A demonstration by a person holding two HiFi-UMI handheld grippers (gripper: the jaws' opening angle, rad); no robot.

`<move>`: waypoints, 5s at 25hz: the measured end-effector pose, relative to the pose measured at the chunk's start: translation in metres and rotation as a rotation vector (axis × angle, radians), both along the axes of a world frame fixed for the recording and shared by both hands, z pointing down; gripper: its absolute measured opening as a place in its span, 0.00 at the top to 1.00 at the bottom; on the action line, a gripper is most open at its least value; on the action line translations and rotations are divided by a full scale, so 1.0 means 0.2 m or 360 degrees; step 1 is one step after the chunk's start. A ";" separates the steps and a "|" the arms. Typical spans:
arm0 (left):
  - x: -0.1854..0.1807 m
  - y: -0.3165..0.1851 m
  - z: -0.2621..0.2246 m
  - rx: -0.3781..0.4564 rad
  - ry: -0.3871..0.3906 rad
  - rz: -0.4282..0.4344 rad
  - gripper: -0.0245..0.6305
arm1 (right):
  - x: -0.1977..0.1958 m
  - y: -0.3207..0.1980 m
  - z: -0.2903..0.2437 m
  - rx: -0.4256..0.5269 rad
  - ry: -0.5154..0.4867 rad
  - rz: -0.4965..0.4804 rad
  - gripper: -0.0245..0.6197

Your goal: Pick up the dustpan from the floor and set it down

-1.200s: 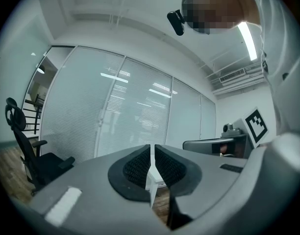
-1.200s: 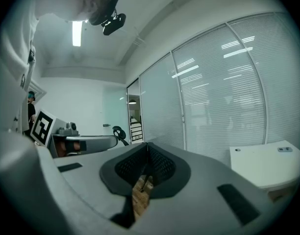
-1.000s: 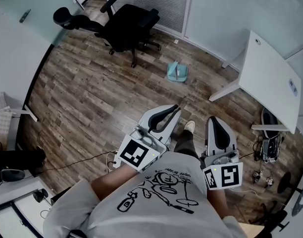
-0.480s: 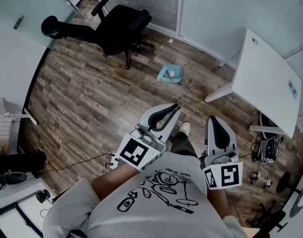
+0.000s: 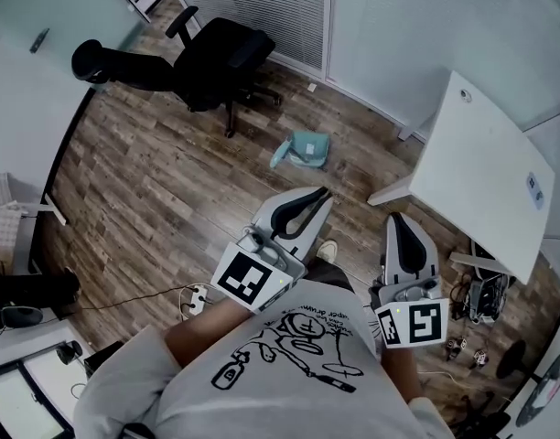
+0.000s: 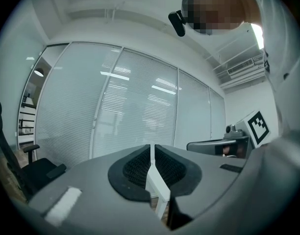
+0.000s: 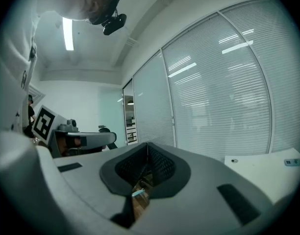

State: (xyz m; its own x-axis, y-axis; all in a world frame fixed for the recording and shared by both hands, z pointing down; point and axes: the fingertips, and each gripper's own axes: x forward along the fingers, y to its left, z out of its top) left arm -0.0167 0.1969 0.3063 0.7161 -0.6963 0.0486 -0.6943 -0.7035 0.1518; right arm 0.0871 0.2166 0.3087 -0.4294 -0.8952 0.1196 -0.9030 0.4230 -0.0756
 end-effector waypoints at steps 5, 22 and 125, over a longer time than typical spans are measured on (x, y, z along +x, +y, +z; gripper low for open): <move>0.10 -0.10 -0.01 0.0008 -0.0016 -0.0058 0.93 | 0.11 -0.11 -0.03 0.0036 0.0006 -0.0043 0.96; 0.30 -0.28 0.06 0.0008 -0.0025 -0.0116 0.93 | 0.29 -0.28 0.03 0.0037 0.0045 -0.0149 0.95; -0.32 -1.20 1.35 -0.0675 -0.0636 -0.0319 0.74 | 0.10 -1.32 0.00 0.0009 0.0036 -0.0261 0.95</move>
State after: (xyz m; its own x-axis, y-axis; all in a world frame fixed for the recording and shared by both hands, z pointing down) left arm -0.0800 -0.0433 0.5772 0.4422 -0.6767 0.5886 -0.8679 -0.4885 0.0904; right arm 0.1079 -0.0466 0.3087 -0.5672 -0.8139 0.1259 -0.8231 0.5654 -0.0529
